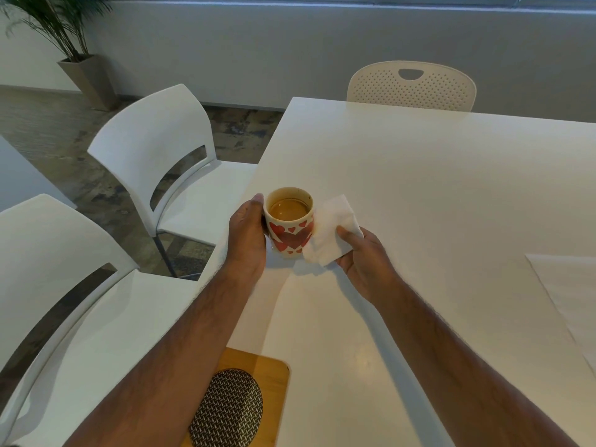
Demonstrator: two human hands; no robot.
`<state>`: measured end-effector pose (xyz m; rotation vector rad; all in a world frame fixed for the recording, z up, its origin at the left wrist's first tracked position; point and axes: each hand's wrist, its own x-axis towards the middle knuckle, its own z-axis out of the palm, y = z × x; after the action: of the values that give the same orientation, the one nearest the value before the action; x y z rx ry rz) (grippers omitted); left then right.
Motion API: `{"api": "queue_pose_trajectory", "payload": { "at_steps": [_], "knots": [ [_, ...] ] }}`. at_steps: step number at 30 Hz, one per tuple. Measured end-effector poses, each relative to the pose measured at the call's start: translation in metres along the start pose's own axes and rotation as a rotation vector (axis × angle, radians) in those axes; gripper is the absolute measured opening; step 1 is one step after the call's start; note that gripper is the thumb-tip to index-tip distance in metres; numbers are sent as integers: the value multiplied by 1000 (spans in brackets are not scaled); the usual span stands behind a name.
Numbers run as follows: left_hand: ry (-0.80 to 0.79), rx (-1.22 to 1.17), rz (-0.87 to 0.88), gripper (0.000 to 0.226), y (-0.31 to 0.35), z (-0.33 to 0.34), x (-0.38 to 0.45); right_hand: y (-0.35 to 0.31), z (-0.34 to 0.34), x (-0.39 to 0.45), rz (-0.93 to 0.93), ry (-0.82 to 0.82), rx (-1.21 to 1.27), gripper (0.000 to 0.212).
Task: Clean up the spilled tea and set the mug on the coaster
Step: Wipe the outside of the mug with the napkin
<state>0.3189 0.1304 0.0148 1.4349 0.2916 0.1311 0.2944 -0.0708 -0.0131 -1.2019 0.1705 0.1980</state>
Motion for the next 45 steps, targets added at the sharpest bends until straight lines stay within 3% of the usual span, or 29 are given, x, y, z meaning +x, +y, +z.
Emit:
{"api": "queue_pose_trajectory", "payload": {
  "at_steps": [8,15,20,28,37,45],
  "knots": [
    [21,-8,38,31,21,3,0,-2,6,1,38,178,283,23],
    [16,24,49,31,28,2,-3,-8,-10,5,-35,363,286,22],
    [7,15,45,36,32,9,-6,0,7,3,120,209,289,27],
    [23,-17,13,29,33,18,-12,7,53,6,321,-94,686,48],
    [27,7,36,32,35,17,-12,7,57,4,326,-132,738,51],
    [32,-10,84,26,39,11,-5,-2,32,-3,269,-71,722,43]
  ]
}}
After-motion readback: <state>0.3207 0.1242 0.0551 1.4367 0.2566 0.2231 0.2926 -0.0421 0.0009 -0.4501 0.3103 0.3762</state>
